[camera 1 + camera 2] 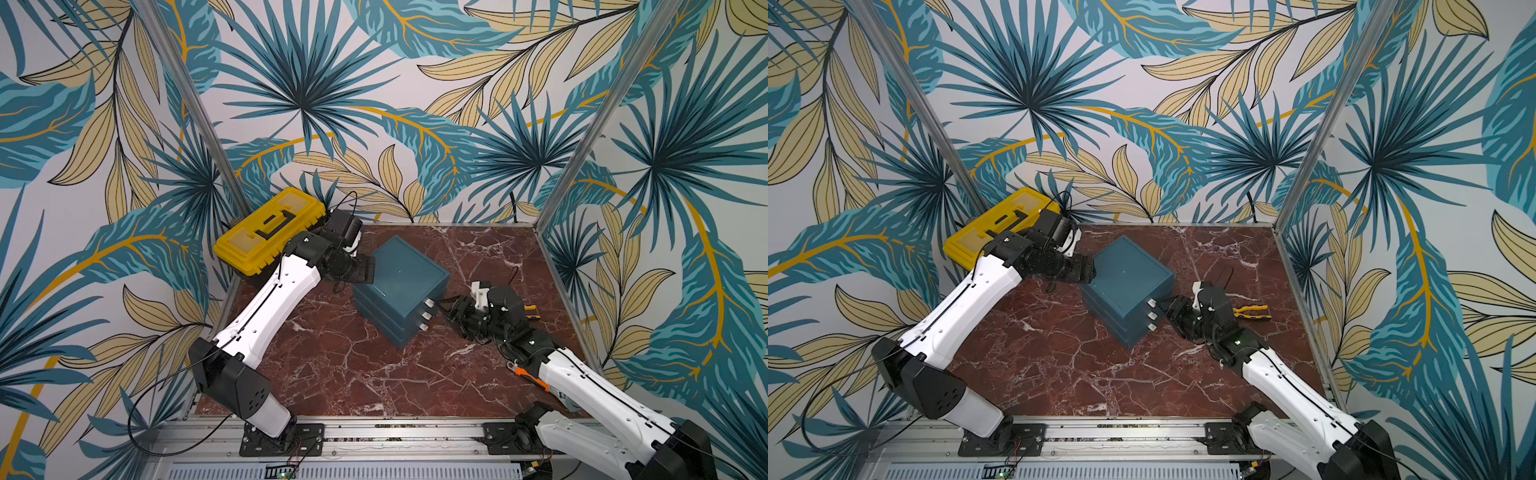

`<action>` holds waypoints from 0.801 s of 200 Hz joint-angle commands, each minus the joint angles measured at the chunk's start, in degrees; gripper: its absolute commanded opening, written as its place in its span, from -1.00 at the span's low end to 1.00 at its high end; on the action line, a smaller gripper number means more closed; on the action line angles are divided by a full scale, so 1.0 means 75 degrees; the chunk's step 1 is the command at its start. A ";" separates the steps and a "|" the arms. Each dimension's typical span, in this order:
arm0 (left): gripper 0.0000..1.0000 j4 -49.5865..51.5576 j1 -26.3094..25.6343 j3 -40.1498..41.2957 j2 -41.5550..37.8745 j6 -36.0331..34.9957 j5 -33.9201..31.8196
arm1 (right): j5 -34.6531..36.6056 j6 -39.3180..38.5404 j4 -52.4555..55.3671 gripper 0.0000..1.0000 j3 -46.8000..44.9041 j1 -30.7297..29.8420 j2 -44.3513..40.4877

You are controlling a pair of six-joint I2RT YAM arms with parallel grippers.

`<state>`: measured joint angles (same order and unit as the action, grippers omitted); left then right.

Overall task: Take the seed bags out of the drawer
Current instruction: Open the drawer in the storage box.

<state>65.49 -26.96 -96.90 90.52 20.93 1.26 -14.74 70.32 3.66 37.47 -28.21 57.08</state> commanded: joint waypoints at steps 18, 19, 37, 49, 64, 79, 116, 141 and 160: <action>0.73 0.0147 -0.0003 -0.0545 0.0056 -0.0543 -0.0078 | 0.0177 0.0236 -0.0996 -0.03 0.0191 -0.0043 0.0619; 0.73 0.0149 -0.0009 -0.0557 0.0058 -0.0542 -0.0076 | 0.0169 0.0240 -0.1000 -0.03 0.0199 -0.0039 0.0629; 0.71 0.0150 -0.0004 -0.0589 0.0089 -0.0549 -0.0041 | 0.0092 0.0222 -0.0957 -0.12 0.0334 -0.0049 0.0796; 0.70 0.0139 0.0009 -0.0610 0.0112 -0.0555 -0.0019 | 0.0088 0.0228 -0.0940 -0.13 0.0339 -0.0059 0.0781; 0.67 0.0139 0.0010 -0.0625 0.0168 -0.0561 0.0015 | 0.0102 0.0220 -0.0891 -0.18 0.0347 -0.0067 0.0705; 0.65 0.0123 0.0003 -0.0604 0.0198 -0.0542 0.0059 | 0.0084 0.0227 -0.0888 -0.25 0.0336 -0.0064 0.0678; 0.62 0.0119 0.0009 -0.0611 0.0250 -0.0475 0.0157 | -0.0009 0.0290 -0.0968 -0.48 0.0289 -0.0072 0.0677; 0.60 0.0126 0.0009 -0.0584 0.0282 -0.0423 0.0185 | -0.0052 0.0352 -0.1058 -0.61 0.0264 -0.0092 0.0674; 0.60 0.0150 0.0009 -0.0576 0.0297 -0.0378 0.0178 | -0.0119 0.0405 -0.1129 -0.71 0.0248 -0.0090 0.0668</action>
<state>65.89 -26.96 -97.78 92.25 17.58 2.20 -14.79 72.90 -3.14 39.03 -28.56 62.92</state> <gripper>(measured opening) 0.801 0.178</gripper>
